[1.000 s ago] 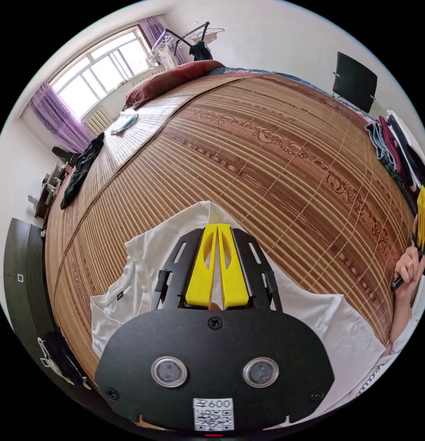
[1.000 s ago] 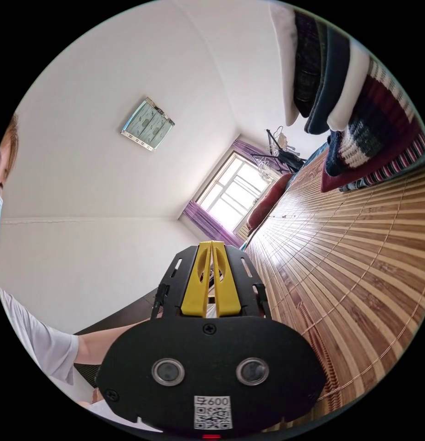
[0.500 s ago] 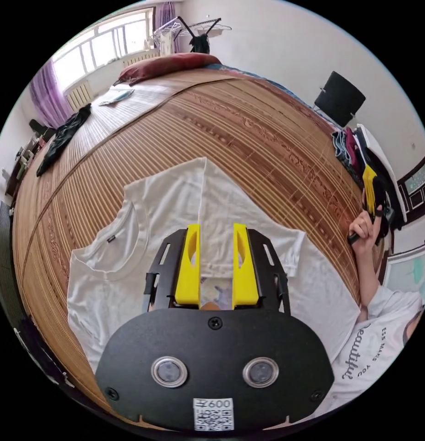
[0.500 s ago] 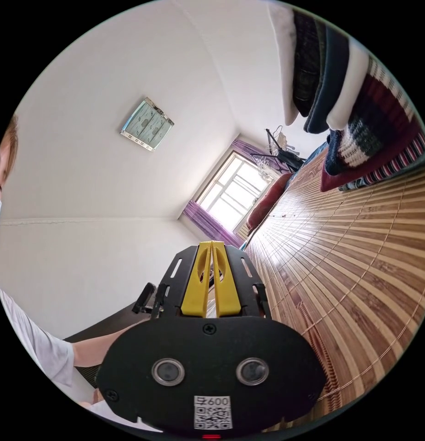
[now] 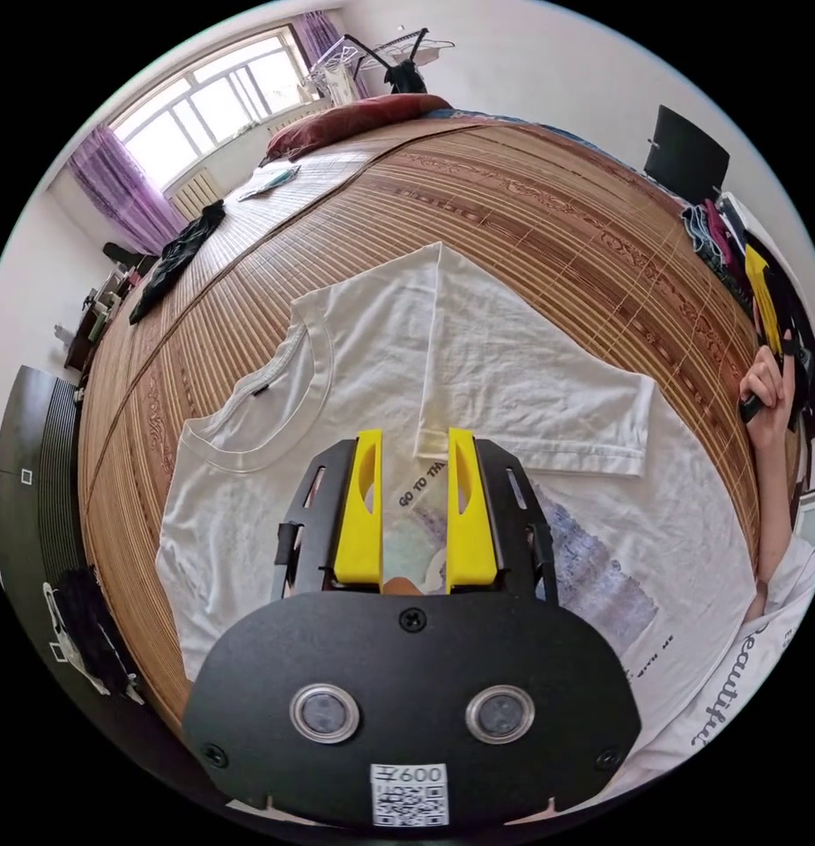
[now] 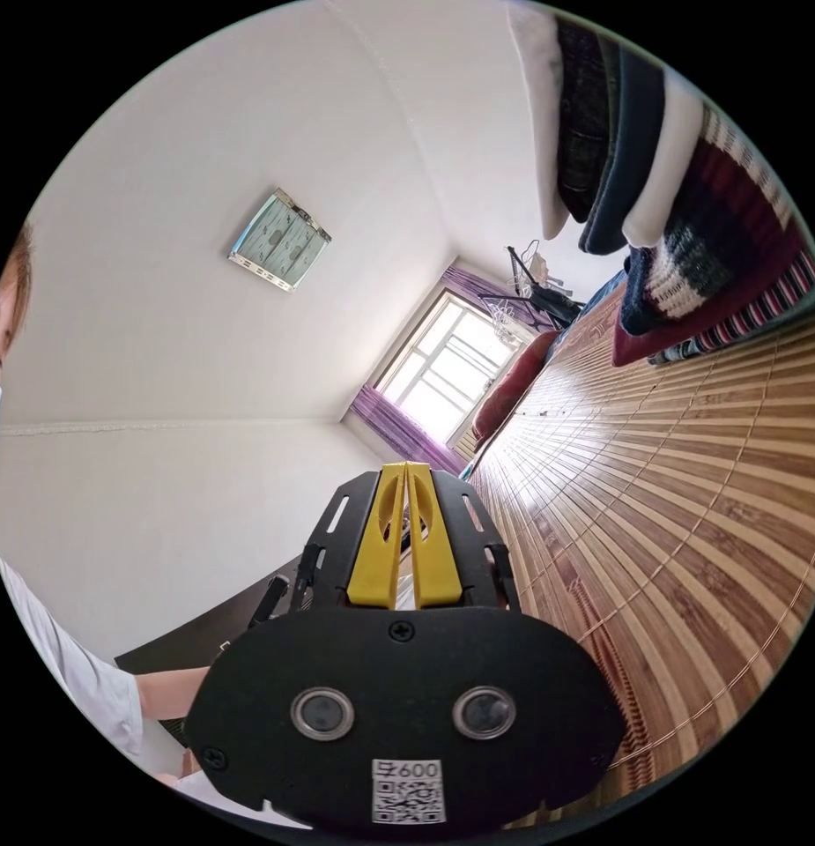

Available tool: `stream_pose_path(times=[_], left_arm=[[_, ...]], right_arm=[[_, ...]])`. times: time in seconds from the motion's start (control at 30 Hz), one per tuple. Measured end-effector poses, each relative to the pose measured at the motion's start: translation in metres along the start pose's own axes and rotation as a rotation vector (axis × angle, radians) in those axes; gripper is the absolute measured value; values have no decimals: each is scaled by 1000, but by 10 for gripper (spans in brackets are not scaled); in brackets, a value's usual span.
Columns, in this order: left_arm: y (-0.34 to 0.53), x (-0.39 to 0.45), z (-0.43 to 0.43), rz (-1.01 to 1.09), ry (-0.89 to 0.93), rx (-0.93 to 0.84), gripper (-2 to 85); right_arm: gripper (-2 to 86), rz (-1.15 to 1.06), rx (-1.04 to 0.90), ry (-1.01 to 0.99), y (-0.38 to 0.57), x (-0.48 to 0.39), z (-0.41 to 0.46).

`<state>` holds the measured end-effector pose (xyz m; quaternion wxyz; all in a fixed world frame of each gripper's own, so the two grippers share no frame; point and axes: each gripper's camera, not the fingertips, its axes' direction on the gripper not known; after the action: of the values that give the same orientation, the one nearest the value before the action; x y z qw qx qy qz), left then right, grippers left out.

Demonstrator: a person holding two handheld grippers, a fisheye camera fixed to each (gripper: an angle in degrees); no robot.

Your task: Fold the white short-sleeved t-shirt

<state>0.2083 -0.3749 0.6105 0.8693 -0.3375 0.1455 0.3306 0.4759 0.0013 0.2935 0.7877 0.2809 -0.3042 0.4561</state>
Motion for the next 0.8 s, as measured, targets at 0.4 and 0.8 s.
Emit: stream_pose_path(times=[0.4, 0.8], left_arm=[[32, 53, -9, 61, -194, 105, 24], [44, 55, -33, -15, -179, 137, 19]], right_arm=[[-9, 6, 1, 2, 0, 0, 0], [-8, 15, 3, 5, -1, -1, 0]])
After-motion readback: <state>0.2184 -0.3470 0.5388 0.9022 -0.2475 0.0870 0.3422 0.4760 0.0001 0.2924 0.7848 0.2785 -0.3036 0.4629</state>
